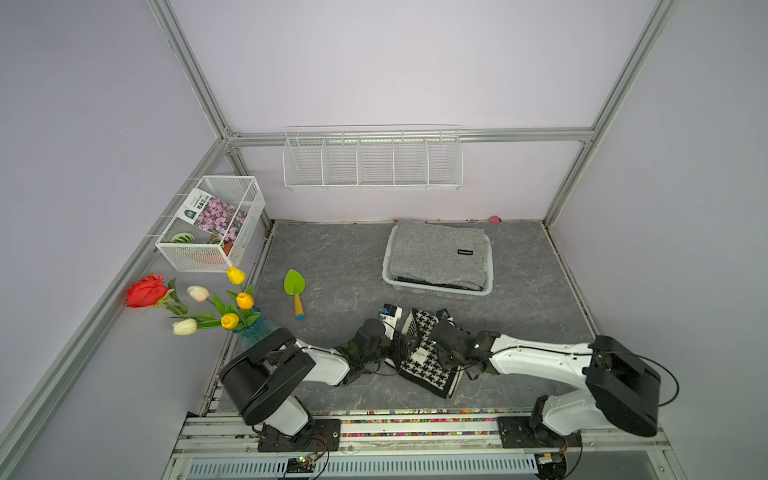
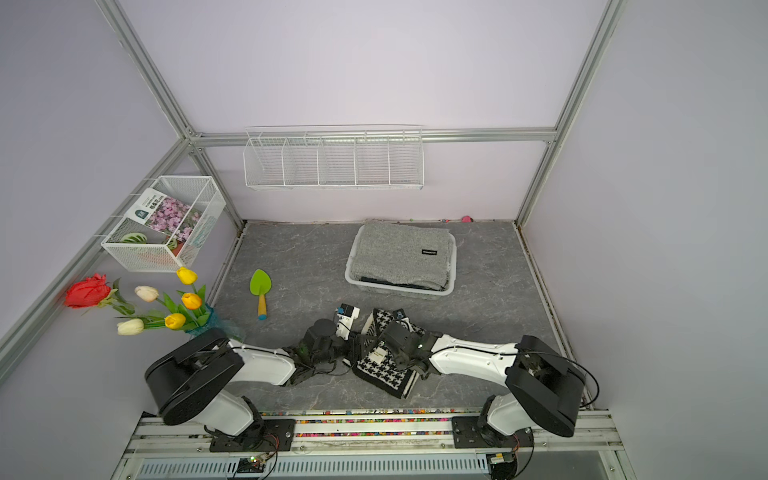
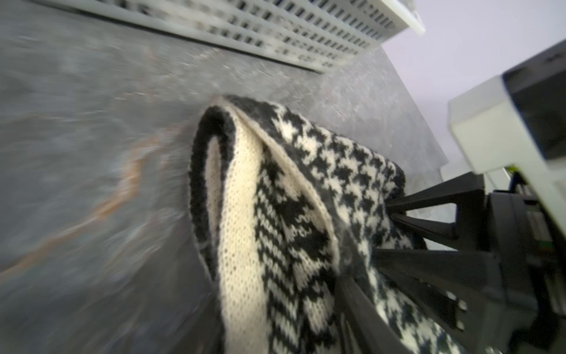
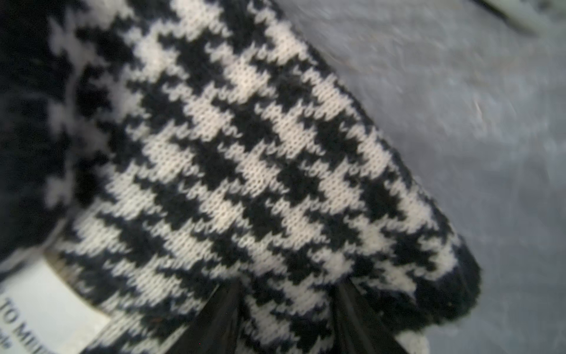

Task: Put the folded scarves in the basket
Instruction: Move the scarf to the center of the board, then pick up the scarf at the center of the board.

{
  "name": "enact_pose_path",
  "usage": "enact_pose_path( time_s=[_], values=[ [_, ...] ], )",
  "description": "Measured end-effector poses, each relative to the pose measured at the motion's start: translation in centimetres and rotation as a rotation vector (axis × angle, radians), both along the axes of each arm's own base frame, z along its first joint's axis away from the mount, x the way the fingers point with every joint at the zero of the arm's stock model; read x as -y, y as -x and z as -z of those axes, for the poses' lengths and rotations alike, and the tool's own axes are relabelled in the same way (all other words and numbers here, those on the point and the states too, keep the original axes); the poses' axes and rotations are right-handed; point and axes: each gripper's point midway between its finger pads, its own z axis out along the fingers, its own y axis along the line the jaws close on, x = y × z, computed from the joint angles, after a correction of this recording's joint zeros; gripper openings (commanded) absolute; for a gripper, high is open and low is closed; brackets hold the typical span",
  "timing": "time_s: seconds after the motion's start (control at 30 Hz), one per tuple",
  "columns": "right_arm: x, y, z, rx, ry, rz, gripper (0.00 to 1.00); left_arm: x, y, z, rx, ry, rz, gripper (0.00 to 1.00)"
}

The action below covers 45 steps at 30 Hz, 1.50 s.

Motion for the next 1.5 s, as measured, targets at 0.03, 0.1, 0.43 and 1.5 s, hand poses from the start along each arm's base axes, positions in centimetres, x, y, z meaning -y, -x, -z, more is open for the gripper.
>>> enact_pose_path(
  time_s=[0.03,0.1,0.43,1.5],
  values=[
    [-0.6,-0.3,-0.1,0.005,0.01,-0.028,0.52,-0.7,0.0,-0.4,0.007,-0.014,-0.026,0.52],
    [-1.5,-0.9,-0.6,0.019,0.027,-0.079,0.52,-2.1,-0.2,-1.2,0.022,-0.037,-0.079,0.52],
    [-3.7,-2.0,-3.8,0.078,0.05,-0.243,0.54,-7.7,-0.3,-7.0,0.154,0.009,-0.286,0.55],
    [-0.4,0.7,0.1,-0.186,-0.501,0.132,0.72,-6.3,-0.7,0.8,0.032,-0.211,-0.203,0.45]
  ],
)
